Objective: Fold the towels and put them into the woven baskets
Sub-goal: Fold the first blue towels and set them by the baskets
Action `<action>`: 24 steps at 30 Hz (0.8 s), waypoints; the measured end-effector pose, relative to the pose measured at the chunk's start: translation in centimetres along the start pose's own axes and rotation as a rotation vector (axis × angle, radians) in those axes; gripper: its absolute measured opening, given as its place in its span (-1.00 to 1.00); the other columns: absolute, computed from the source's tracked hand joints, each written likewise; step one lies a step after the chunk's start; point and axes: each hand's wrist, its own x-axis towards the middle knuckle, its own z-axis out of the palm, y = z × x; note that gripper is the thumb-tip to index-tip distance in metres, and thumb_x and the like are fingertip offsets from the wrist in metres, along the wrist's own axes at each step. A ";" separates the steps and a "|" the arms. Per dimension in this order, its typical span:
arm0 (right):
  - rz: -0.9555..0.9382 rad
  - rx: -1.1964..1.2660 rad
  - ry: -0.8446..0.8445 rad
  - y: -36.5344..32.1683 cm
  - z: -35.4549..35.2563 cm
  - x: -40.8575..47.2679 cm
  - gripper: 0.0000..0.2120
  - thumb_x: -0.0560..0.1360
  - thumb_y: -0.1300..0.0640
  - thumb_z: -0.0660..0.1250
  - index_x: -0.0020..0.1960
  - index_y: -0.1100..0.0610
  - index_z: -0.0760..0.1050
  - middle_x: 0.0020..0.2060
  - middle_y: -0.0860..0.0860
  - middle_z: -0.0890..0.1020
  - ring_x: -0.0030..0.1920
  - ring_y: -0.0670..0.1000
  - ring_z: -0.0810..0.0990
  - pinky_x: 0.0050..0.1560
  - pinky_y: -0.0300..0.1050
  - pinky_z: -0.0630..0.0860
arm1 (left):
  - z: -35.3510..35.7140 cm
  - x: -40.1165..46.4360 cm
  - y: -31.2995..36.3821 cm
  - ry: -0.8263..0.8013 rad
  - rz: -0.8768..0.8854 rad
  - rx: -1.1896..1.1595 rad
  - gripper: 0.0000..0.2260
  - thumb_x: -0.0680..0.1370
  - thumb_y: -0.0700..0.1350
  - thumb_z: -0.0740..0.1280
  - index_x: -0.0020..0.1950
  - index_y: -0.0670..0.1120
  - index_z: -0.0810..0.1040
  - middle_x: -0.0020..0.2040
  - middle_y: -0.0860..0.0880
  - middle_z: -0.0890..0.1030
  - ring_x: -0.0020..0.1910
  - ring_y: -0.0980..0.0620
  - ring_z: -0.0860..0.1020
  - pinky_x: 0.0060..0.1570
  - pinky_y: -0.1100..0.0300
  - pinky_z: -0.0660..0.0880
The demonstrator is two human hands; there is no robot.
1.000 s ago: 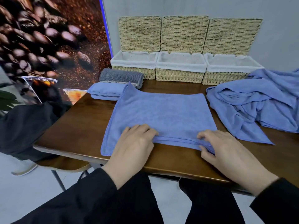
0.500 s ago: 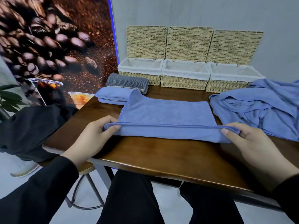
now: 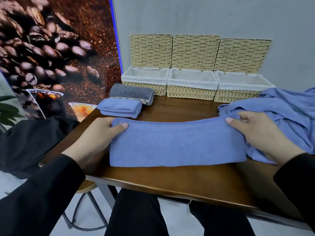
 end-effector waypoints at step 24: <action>-0.324 -0.401 -0.207 -1.6 9.3 0.5 -0.65 0.62 -0.21 0.10 -0.08 -0.07 0.57 -0.09 -0.13 0.53 -0.04 -0.04 0.55 0.01 0.06 0.52 | 10.1 4.1 3.8 -0.258 0.458 1.085 -0.68 0.64 0.25 0.15 0.29 0.13 0.45 0.13 0.01 0.43 0.10 -0.08 0.44 0.10 0.00 0.44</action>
